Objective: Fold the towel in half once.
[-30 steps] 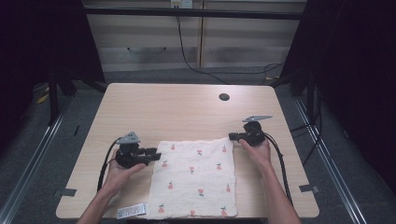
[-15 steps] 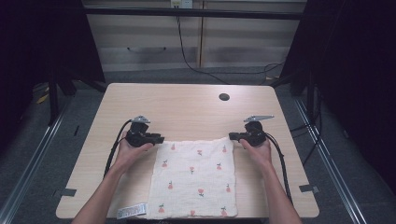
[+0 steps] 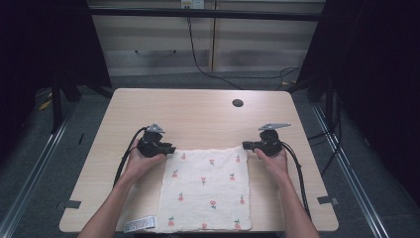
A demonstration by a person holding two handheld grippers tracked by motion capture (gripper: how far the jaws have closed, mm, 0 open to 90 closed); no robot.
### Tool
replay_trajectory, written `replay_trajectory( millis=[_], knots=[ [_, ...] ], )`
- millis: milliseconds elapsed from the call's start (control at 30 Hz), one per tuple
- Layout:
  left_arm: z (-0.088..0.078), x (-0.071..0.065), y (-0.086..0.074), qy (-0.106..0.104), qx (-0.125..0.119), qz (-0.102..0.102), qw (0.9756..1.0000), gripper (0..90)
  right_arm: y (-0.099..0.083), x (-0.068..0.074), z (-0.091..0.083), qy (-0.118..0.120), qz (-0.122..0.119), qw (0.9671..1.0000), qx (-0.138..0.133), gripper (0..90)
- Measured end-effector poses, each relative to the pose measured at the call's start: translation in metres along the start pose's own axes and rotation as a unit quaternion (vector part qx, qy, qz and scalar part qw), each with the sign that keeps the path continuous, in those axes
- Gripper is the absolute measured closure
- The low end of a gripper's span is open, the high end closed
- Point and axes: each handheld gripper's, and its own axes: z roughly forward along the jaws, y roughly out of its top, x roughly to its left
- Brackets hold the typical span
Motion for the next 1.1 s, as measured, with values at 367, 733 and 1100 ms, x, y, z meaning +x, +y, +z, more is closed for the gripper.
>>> replay_trajectory(
  millis=[367, 733, 1100],
  knots=[
    [0.003, -0.001, -0.009, 0.005, -0.001, 0.004, 1.0, 74.0, -0.001, 0.0, -0.001, 0.002, 0.0, 1.0, -0.002, 88.8],
    [-0.006, 0.005, -0.009, -0.022, -0.042, -0.038, 0.9982, 86.7, 0.003, 0.0, -0.005, 0.01, 0.004, 0.9999, -0.011, 88.8],
    [-0.032, 0.003, 0.002, -0.047, -0.107, -0.053, 0.9918, 86.7, 0.018, 0.007, -0.024, 0.016, -0.003, 0.9987, -0.048, 88.9]
  ],
)
